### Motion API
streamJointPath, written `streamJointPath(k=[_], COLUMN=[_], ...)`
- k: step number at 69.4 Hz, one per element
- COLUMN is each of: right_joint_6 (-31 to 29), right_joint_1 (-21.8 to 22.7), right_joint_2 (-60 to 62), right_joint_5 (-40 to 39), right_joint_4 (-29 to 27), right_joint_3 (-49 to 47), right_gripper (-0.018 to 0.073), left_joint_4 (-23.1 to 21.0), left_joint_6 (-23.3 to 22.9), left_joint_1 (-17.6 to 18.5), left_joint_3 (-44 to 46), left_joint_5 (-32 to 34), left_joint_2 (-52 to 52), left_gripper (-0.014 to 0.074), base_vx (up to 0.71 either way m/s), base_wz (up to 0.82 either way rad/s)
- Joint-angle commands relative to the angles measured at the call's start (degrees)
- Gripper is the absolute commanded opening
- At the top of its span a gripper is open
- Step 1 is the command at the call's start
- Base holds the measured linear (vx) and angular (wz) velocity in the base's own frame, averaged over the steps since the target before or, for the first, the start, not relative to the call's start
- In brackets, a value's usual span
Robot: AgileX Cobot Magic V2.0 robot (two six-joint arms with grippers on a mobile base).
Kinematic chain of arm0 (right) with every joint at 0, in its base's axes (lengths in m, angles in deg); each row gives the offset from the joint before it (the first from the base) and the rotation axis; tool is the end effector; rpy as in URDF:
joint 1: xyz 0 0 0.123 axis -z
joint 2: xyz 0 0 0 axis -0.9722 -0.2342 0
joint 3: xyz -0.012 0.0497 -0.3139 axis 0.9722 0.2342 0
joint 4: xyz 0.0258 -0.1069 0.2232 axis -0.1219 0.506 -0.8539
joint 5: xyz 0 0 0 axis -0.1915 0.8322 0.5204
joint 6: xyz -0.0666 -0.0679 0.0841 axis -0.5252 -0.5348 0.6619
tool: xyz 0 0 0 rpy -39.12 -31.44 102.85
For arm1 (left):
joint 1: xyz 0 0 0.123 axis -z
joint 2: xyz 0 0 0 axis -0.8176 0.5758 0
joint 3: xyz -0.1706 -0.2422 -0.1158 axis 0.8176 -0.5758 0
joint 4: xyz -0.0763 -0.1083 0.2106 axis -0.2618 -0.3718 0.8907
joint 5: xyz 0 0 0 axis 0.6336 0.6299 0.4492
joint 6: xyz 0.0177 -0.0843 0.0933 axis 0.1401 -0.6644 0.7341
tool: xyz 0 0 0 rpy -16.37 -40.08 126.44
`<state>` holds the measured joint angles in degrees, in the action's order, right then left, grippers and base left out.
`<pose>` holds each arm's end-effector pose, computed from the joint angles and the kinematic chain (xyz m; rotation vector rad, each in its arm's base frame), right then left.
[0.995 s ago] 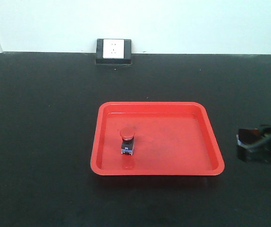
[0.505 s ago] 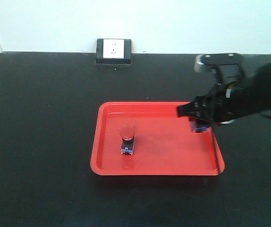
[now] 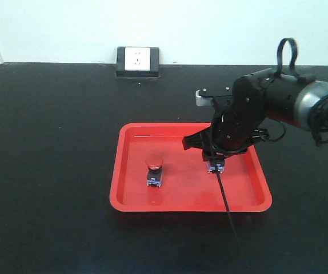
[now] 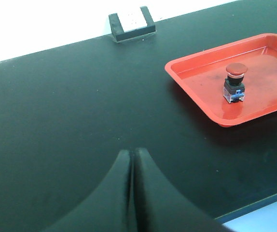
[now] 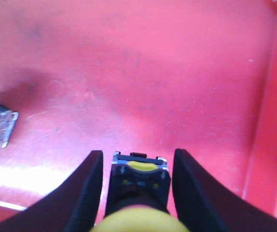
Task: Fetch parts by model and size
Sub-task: 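Lower the yellow-capped button into the tray beside the red one with the right gripper, then open the right gripper and lift the right arm away from the tray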
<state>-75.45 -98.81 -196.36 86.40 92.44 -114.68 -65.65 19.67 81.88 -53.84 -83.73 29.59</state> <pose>0.3881 0.1545 0.2141 -0.2328 2.7847 0.0978 0.0093 0.0258 0.2840 0.3983 1.8505 -0.0447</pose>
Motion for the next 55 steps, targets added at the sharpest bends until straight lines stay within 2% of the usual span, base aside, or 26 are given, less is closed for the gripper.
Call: streamJointPath(k=[1, 41, 55], right_joint_6=[-0.50, -0.62, -0.62], right_joint_1=[0.13, 0.70, 0.70], right_joint_2=[1.00, -2.99, -2.99], right_joint_5=[-1.24, -2.95, -3.17], right_joint_4=[0.94, 2.18, 2.18], right_joint_3=[-2.20, -2.20, -2.20], right_gripper=[-0.0003, 0.0000, 0.0043], left_joint_4=[0.66, 0.66, 0.66], left_joint_6=[-0.05, -0.05, -0.05], left_joint_1=[0.02, 0.02, 0.02], left_joint_3=[1.40, 1.40, 1.40], left_joint_5=[3.78, 3.67, 3.53], left_joint_2=[0.93, 0.93, 0.93], left_gripper=[-0.0007, -0.0007, -0.0007], base_vx=[0.00, 0.00, 0.00], base_wz=[0.00, 0.00, 0.00])
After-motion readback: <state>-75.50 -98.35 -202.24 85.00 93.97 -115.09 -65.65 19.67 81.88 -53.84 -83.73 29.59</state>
